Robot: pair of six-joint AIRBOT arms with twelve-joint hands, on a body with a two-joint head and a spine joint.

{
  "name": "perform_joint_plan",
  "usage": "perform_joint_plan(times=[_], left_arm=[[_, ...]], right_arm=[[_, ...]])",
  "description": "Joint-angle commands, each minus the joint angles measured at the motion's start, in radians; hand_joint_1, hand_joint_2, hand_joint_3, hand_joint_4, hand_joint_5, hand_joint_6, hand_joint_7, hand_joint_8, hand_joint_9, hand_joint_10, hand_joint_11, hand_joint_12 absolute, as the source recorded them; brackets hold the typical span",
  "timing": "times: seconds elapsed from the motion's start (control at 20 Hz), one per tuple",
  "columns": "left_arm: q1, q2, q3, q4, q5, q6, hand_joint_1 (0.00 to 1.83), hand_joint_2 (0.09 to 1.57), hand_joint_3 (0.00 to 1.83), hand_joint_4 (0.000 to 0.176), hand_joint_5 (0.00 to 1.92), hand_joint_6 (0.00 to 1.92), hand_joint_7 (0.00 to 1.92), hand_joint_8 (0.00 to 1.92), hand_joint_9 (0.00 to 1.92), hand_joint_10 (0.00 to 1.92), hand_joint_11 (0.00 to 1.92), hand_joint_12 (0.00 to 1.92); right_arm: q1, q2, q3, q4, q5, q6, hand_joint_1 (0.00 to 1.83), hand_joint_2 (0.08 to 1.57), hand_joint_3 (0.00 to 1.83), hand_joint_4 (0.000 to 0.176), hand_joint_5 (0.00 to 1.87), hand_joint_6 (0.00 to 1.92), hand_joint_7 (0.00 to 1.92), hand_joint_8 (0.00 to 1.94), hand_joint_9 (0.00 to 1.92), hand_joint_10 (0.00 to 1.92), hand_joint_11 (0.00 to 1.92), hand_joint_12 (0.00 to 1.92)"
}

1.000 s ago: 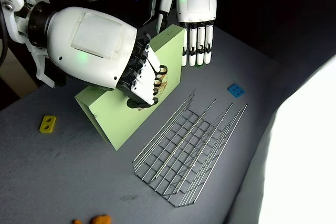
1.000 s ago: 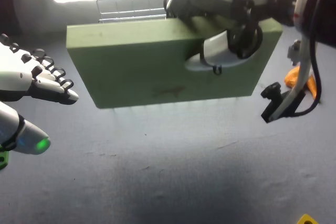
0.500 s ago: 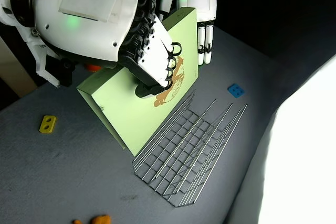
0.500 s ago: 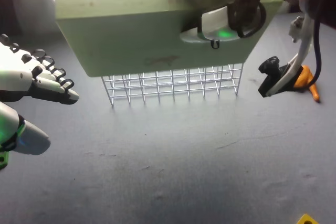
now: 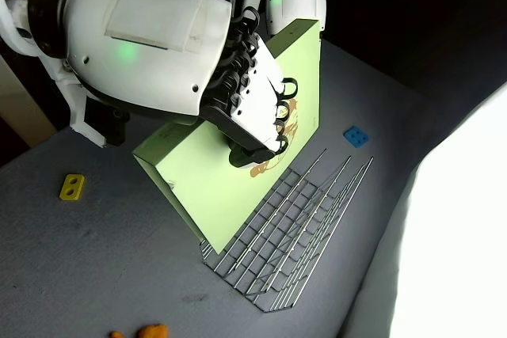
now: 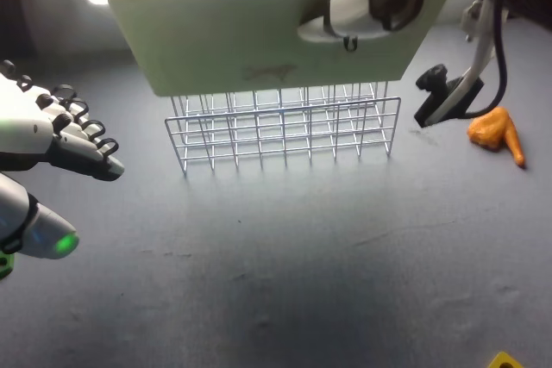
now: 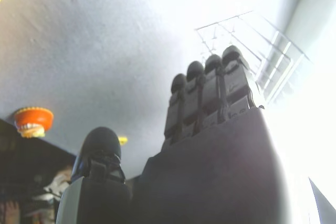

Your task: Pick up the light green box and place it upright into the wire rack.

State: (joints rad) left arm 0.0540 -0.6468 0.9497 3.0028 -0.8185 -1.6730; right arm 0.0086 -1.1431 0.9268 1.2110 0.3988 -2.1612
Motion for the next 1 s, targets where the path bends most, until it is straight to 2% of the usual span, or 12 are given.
perform_joint_plan(times=[0.0, 0.05, 0.15, 0.25, 0.4, 0.5, 0.95], left_arm=[[-0.009, -0.005, 0.004, 0.009, 0.068, 0.003, 0.03, 1.30, 0.00, 0.000, 0.12, 0.00, 0.08, 0.00, 0.00, 0.00, 0.00, 0.00], [-0.008, -0.008, 0.008, 0.009, 0.068, 0.003, 0.03, 1.30, 0.00, 0.000, 0.09, 0.00, 0.06, 0.00, 0.00, 0.00, 0.00, 0.00], [-0.001, -0.014, 0.019, 0.009, 0.068, 0.002, 0.04, 1.31, 0.01, 0.000, 0.07, 0.00, 0.04, 0.00, 0.00, 0.00, 0.00, 0.00], [0.005, -0.017, 0.026, 0.009, 0.068, 0.002, 0.08, 1.30, 0.00, 0.000, 0.07, 0.00, 0.09, 0.02, 0.05, 0.02, 0.00, 0.00], [0.009, -0.023, 0.041, 0.009, 0.068, 0.002, 0.09, 1.30, 0.00, 0.000, 0.07, 0.00, 0.10, 0.01, 0.05, 0.02, 0.00, 0.00], [0.009, -0.027, 0.053, 0.009, 0.068, 0.002, 0.12, 1.30, 0.00, 0.000, 0.07, 0.00, 0.10, 0.01, 0.04, 0.01, 0.00, 0.00], [0.018, -0.030, 0.072, 0.009, 0.068, 0.003, 0.12, 1.30, 0.00, 0.000, 0.07, 0.00, 0.10, 0.00, 0.04, 0.00, 0.00, 0.00]], right_arm=[[0.009, 0.001, 0.004, -0.053, 0.033, 0.015, 1.40, 1.06, 0.00, 0.000, 1.02, 0.79, 1.17, 0.68, 1.01, 1.13, 0.76, 1.37], [0.003, -0.003, 0.013, -0.054, 0.033, 0.019, 1.40, 1.05, 0.00, 0.000, 1.05, 0.73, 1.17, 0.69, 1.02, 1.12, 0.77, 1.37], [-0.006, -0.014, 0.028, -0.053, 0.032, 0.024, 1.40, 1.05, 0.00, 0.000, 1.04, 0.76, 1.13, 0.74, 1.04, 1.10, 0.80, 1.34], [-0.007, -0.024, 0.044, -0.054, 0.033, 0.040, 1.39, 1.08, 0.00, 0.000, 0.99, 0.83, 1.10, 0.80, 0.97, 1.20, 0.72, 1.45], [-0.006, -0.037, 0.063, -0.058, 0.032, 0.055, 1.39, 1.08, 0.00, 0.000, 0.97, 0.86, 1.08, 0.82, 0.96, 1.22, 0.71, 1.47], [-0.007, -0.043, 0.074, -0.061, 0.027, 0.056, 1.39, 1.10, 0.00, 0.000, 0.94, 0.87, 1.04, 0.93, 0.95, 1.25, 0.71, 1.45], [-0.026, -0.060, 0.095, -0.060, 0.022, 0.085, 1.39, 1.10, 0.00, 0.000, 0.94, 0.88, 1.02, 0.94, 0.95, 1.26, 0.71, 1.45]])
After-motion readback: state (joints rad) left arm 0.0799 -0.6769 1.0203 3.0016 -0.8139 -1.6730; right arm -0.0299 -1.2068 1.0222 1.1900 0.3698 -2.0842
